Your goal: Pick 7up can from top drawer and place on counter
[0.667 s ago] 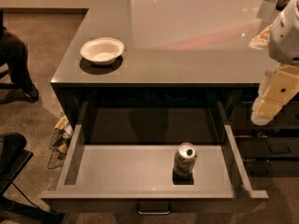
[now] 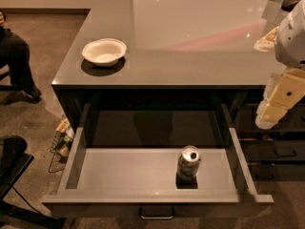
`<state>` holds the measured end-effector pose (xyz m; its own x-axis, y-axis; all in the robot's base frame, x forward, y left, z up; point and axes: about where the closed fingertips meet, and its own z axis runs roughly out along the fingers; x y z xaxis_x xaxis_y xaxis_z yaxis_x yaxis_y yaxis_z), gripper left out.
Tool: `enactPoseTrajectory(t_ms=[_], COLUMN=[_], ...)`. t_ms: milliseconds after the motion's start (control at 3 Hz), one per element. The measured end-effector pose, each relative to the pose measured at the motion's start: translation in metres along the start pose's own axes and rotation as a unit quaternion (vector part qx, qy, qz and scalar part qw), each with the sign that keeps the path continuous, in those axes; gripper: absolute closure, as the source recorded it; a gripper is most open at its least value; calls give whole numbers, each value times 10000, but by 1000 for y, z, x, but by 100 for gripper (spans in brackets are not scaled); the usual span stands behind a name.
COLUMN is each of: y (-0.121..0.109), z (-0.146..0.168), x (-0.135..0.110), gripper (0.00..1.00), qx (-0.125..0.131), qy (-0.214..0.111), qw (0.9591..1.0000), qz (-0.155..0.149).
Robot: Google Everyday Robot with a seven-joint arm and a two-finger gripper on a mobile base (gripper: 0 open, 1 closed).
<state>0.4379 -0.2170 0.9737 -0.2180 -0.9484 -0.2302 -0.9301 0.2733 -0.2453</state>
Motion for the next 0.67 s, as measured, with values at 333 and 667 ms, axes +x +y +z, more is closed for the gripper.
enactPoseTrajectory(t_ms=[333,667], y=[0,-5], z=[46,89], x=[25,37], gripper=[0,0], qx=[-183,-220], qy=[-827,-1830], qw=[9963,9824], qz=[128,294])
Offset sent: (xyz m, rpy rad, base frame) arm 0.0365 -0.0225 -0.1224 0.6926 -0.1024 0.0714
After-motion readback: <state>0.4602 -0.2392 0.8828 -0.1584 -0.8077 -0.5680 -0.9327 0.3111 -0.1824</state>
